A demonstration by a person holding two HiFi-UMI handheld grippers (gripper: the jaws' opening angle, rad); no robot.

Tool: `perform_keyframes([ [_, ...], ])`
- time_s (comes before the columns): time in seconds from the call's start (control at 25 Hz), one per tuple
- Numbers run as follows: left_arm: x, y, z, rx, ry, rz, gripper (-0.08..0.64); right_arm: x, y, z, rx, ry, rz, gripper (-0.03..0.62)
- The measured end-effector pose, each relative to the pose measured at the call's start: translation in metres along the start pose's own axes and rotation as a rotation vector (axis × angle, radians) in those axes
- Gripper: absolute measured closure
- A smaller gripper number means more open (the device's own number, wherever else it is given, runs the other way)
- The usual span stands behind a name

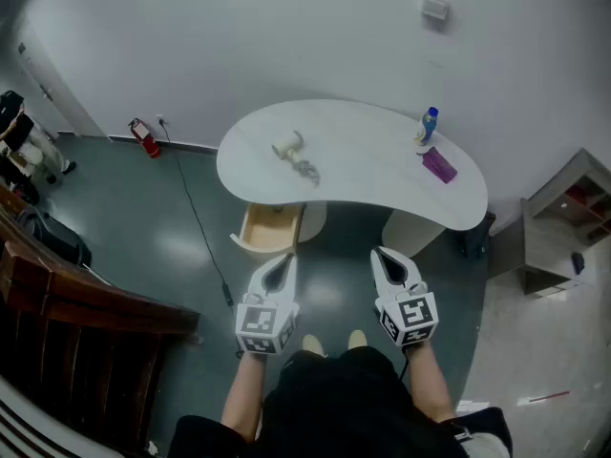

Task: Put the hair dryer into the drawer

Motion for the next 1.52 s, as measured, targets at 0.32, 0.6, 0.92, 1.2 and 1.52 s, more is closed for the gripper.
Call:
perform_keyframes([
  [0.32,-0.01,-0.001,-0.001,0.004,-0.01,-0.006,0.554,-0.004,-0.003,-0.007,-0.006,-0.006,-0.003,0.589],
  [0.6,-0.036,-0.001,0.001,0.011,-0.02,0.001,0.554,-0.019,0.003,-0.022,0.008,-0.039,-0.01,0.589],
  [0.92,-0.056,0.001,-0.006,0.026,-0.038,0.012,0.554,-0.032,0.003,-0.041,-0.012,-0.051,-0.013,0.589],
  [1.2,-0.07,0.001,-0.029,0.02,-0.012,0.024,0.554,-0.02,0.005,-0.072,-0.019,-0.021,-0.018,0.589],
  [1.52,-0.095,0.007,-0.09,0.0,0.087,0.052,0.554,0.026,0.011,-0.147,-0.031,0.071,-0.006,0.589],
])
Point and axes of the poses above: the fingertips, and each gripper's own axes: z backward along the fingers, x to its right, y out of its top, the point moved 5 cm from there along z, backward along the fingers, and after that the axes turned 3 degrees about -x, right-handed, at the moved point
